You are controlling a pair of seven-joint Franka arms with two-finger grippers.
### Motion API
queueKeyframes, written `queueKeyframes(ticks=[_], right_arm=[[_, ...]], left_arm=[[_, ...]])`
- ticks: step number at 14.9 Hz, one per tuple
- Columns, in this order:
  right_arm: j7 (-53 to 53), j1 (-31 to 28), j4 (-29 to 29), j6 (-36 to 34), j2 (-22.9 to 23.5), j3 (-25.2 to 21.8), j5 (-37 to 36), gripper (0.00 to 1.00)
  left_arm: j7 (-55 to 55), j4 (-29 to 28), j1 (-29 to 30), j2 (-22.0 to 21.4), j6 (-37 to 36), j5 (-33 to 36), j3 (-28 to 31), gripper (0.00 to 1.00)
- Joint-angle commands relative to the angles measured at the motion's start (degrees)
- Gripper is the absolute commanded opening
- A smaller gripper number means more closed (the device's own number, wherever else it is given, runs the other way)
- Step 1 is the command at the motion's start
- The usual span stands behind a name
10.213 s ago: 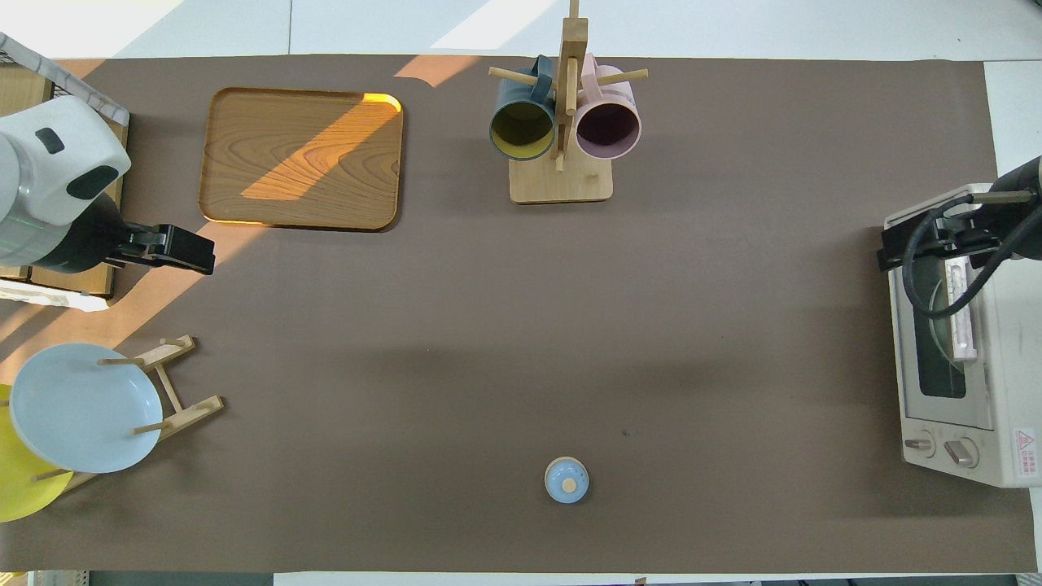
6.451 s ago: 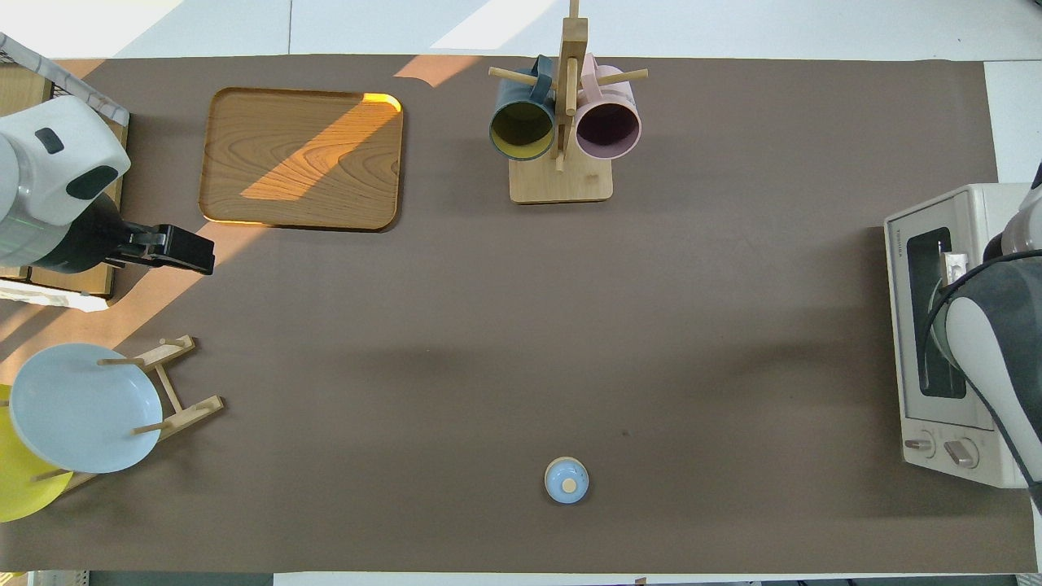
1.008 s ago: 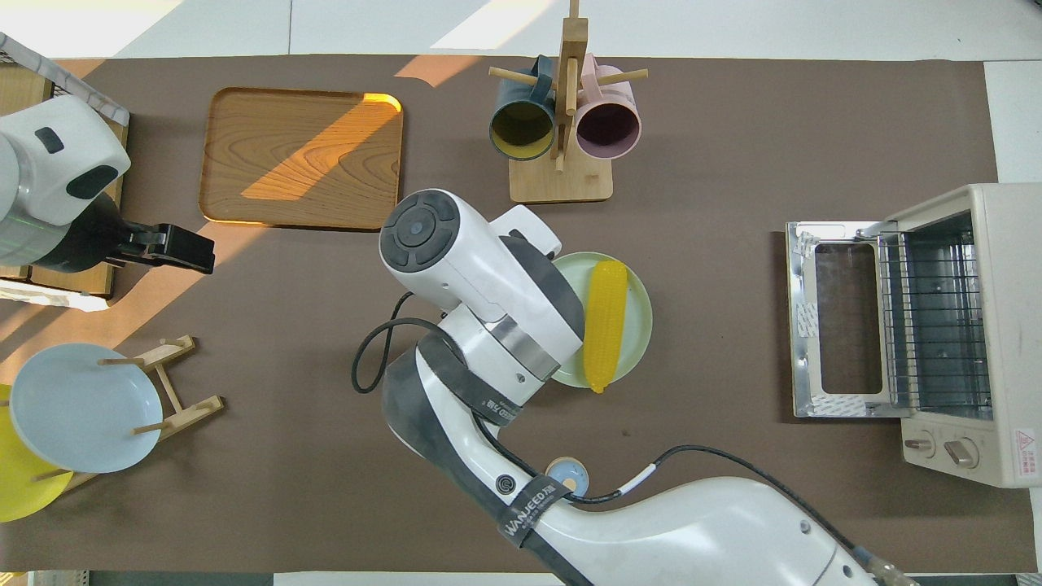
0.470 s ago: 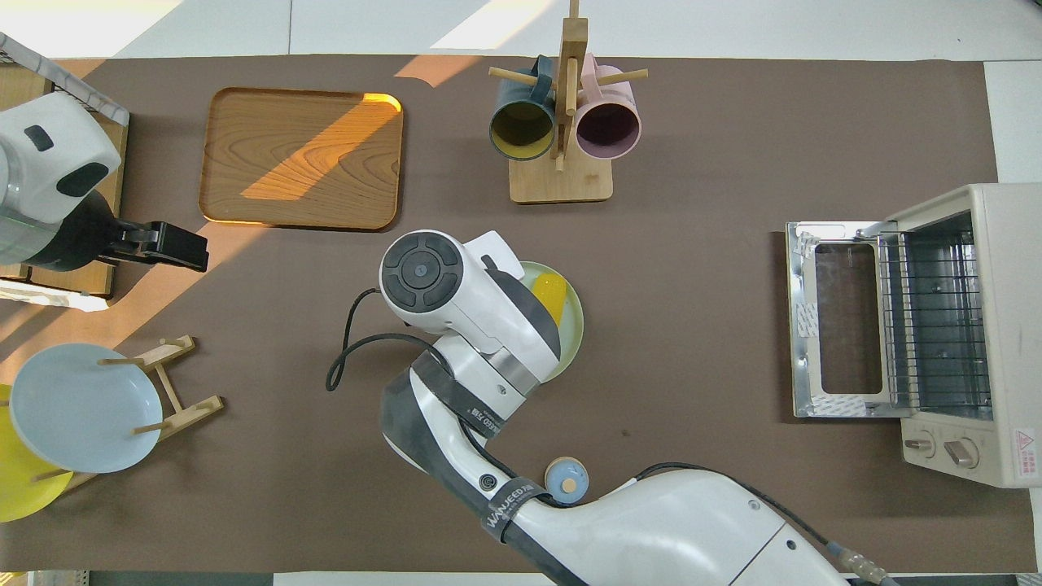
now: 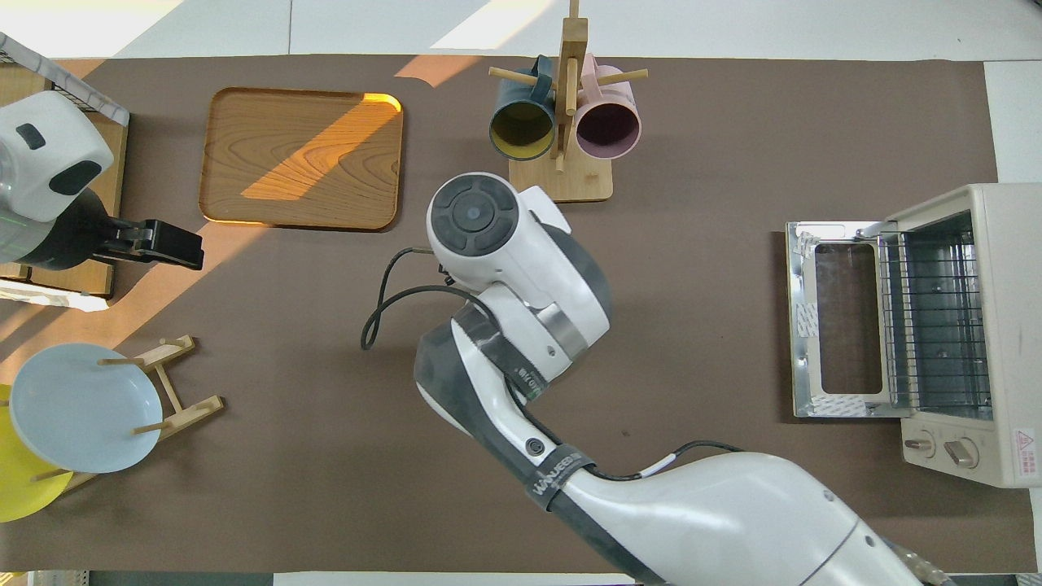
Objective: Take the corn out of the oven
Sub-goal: 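Release the plate with the right gripper while the left gripper reaches the corn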
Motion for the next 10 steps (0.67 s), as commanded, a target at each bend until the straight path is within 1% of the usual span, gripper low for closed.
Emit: queueKeyframes(ticks=[1,2,3,5,7,8,9,10], right_arm=[[-3.90,-4.88,-1.08,-7.66,-4.34,0.65,-1.82,0.04],[-4.17,-5.77,-2.04,-10.30,-5.31,0.65,-4.09,0.00],[-4.26,-6.73,-4.48,-11.63,-6.27,0.65,-6.29,0.00],[-4.69,-9.28,-11.51,-10.85,-9.00,0.65,-8.50,0.00],[-8.19,-13.14,-15.91,-9.71,-10.50,0.74,-11.57,0.00],[-10.30,-16.03,-18.72,-7.79,-11.29,0.74,-11.85,0.00],[-13.19,-19.97,-23.27,-2.99,-12.43,0.65,-11.94,0.00],[-15.92,-23.32,-27.58,2.11,-13.31,0.74,-12.02,0.00]], left_arm=[[-0.06,-0.70,-0.68,-0.48,2.00,1.10,-0.29,1.00],[-0.15,-1.57,-1.04,-0.56,3.14,1.01,-0.73,1.00],[-0.15,-2.45,-2.69,-0.83,4.20,0.83,-0.73,1.00],[-0.15,-3.07,-6.29,-0.39,5.96,0.57,-0.73,1.00],[-0.15,-3.51,-9.64,1.01,7.89,0.22,-0.82,1.00],[-0.15,-4.38,-11.48,1.71,9.73,-0.83,-0.82,1.00],[-0.24,-5.17,-12.89,2.07,11.48,-1.97,-0.73,1.00],[-0.24,-6.05,-14.56,3.38,13.50,-2.59,-0.82,1.00]])
